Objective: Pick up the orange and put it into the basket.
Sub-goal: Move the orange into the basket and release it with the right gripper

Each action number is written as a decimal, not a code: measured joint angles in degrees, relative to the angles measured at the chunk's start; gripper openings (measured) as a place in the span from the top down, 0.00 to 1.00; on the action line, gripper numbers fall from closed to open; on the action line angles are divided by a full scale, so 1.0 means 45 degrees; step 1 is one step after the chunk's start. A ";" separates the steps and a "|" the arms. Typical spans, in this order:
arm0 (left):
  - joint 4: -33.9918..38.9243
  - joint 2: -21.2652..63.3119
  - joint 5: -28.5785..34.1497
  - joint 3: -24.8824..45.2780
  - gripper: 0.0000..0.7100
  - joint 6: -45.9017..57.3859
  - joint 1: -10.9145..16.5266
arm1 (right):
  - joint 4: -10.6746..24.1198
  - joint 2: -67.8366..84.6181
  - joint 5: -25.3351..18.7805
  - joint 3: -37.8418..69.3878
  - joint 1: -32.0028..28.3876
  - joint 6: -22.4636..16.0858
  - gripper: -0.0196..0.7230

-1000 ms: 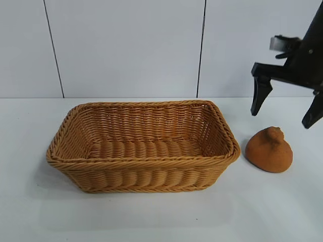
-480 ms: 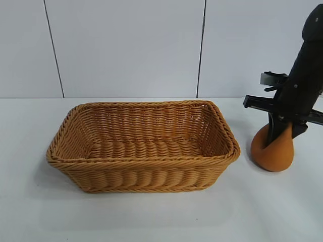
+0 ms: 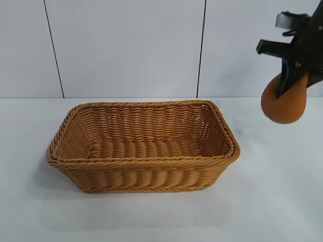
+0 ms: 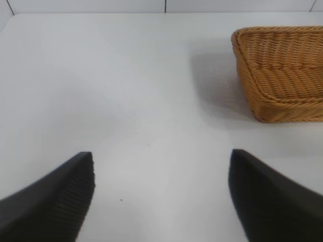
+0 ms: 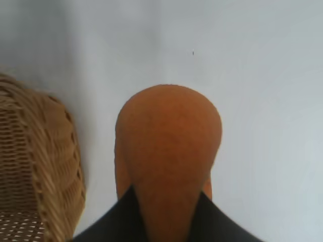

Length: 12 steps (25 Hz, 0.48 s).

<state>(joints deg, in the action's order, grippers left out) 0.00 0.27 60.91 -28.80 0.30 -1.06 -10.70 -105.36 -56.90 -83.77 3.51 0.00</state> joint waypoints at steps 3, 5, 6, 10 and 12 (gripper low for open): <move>0.0000 0.0000 0.0000 0.0000 0.26 0.0000 0.0000 | -0.0387 0.0564 -0.0124 0.0000 0.0013 0.0000 0.90; 0.0000 0.0000 0.0000 0.0000 0.26 0.0000 0.0000 | -0.0810 0.0798 -0.0135 0.0000 0.0186 0.0000 0.90; 0.0000 0.0000 0.0000 0.0000 0.26 0.0000 0.0000 | -0.0946 0.0831 -0.0135 0.0000 0.0342 0.0000 0.90; 0.0000 0.0000 0.0000 0.0000 0.26 0.0000 0.0000 | -0.1447 0.0875 0.0112 0.0000 0.1682 0.0000 0.90; 0.0000 0.0000 0.0000 0.0000 0.26 0.0000 0.0000 | -0.1698 0.0875 0.0477 0.0000 0.2608 0.0000 0.90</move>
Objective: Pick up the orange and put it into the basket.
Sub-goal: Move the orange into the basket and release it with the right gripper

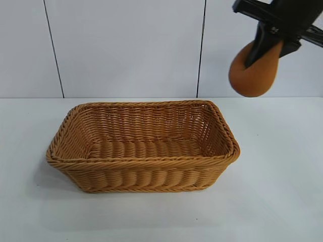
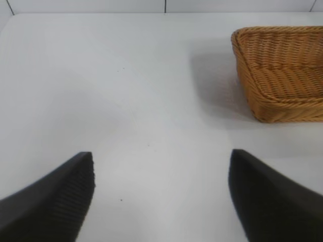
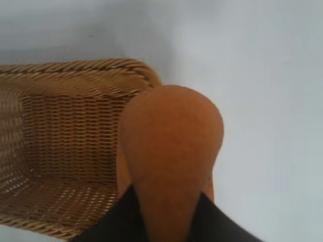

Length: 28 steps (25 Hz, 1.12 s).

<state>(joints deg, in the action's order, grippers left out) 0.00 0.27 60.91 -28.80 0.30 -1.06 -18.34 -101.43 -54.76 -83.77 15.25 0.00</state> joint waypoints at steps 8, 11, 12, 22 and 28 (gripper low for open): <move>0.0000 0.0000 0.0000 0.0000 0.26 0.0000 0.0000 | -0.0213 -0.0351 0.1310 0.0000 0.3276 -0.0401 0.90; 0.0000 0.0000 0.0000 0.0000 0.26 0.0000 0.0000 | -0.0083 -0.0947 0.1695 0.0000 0.3834 -0.0571 0.90; 0.0000 0.0000 0.0000 0.0000 0.26 0.0000 0.0000 | -0.0066 -0.1151 0.1856 0.0000 0.3921 -0.0626 0.90; 0.0000 0.0000 0.0000 0.0000 0.26 0.0000 0.0000 | 0.0388 -0.4385 0.3568 0.0011 0.4031 -0.0693 0.90; 0.0000 0.0000 0.0000 0.0000 0.26 0.0000 0.0000 | 0.0547 -0.4346 0.3485 0.0011 0.4031 -0.0455 0.32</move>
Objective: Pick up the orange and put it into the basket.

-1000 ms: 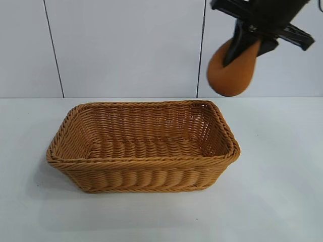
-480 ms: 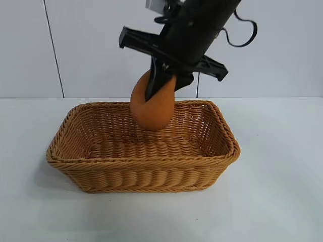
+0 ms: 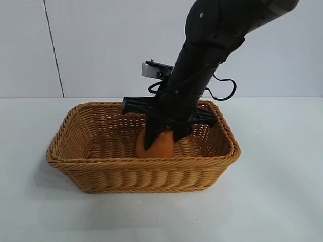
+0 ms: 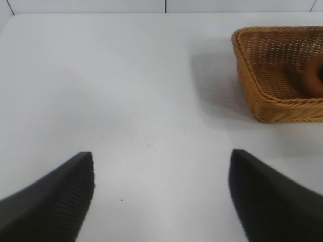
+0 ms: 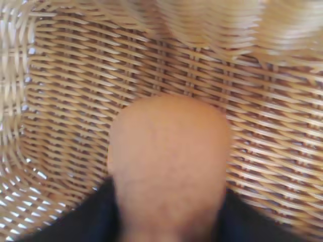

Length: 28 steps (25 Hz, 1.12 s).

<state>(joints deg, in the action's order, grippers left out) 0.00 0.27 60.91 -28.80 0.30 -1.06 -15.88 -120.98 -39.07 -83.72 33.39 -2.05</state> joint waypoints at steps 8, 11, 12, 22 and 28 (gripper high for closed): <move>0.0000 0.0000 0.0000 0.0000 0.26 0.0000 0.0000 | 0.1134 0.0806 -0.2862 -0.2246 0.0000 -0.0059 0.06; 0.0000 0.0000 -0.0036 0.0000 0.26 0.0000 0.0000 | 0.2010 0.0806 -0.5136 -0.3842 0.0000 -0.0102 0.06; 0.0000 0.0000 -0.0021 0.0000 0.26 0.0000 0.0000 | 0.2367 0.0806 -0.5873 -0.4377 0.0000 -0.0136 0.06; 0.0000 0.0000 -0.0021 0.0000 0.26 0.0000 0.0000 | 0.4414 0.0888 -0.6723 -0.6261 -0.0604 -0.0673 0.06; 0.0000 0.0000 -0.0021 0.0000 0.26 0.0000 0.0000 | 0.5013 0.0888 -0.6738 -0.6270 -0.3517 -0.0673 0.06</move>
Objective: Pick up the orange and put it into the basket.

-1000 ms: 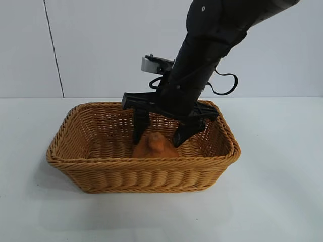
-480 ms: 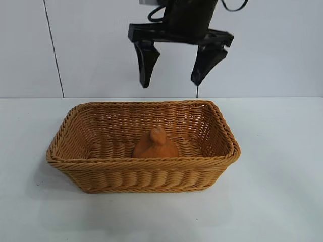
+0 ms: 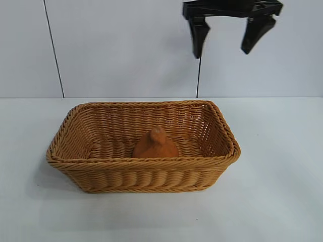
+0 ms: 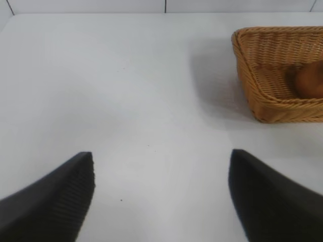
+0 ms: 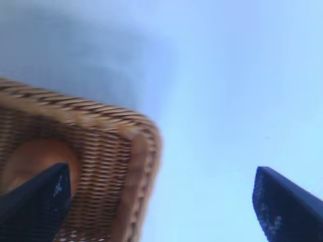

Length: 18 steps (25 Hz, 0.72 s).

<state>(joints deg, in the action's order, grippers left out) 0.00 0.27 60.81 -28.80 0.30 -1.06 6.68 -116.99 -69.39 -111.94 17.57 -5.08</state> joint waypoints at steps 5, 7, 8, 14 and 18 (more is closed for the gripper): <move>0.0000 0.0000 0.0000 0.0000 0.26 0.0000 0.0000 | 0.0030 0.0000 0.0000 0.0000 -0.2748 0.0106 0.06; 0.0000 0.0000 0.0000 0.0000 0.26 0.0000 0.0000 | -0.0259 0.0000 0.0000 0.0000 -0.3476 0.0339 0.06; 0.0000 0.0000 0.0000 0.0000 0.26 0.0000 0.0000 | -0.0443 0.0000 -0.0011 0.0000 -0.3765 0.0452 0.06; 0.0000 0.0000 0.0000 0.0000 0.26 0.0000 0.0000 | -0.0909 0.0050 -0.0036 0.0115 -0.4150 0.0641 0.06; 0.0000 0.0000 0.0000 0.0000 0.26 0.0000 0.0000 | -0.0969 0.0784 -0.0014 0.1549 -0.4078 0.0828 0.06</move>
<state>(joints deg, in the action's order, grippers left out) 0.00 0.27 60.81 -28.80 0.30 -1.06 2.32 -113.46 -69.46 -104.97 -0.79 -1.35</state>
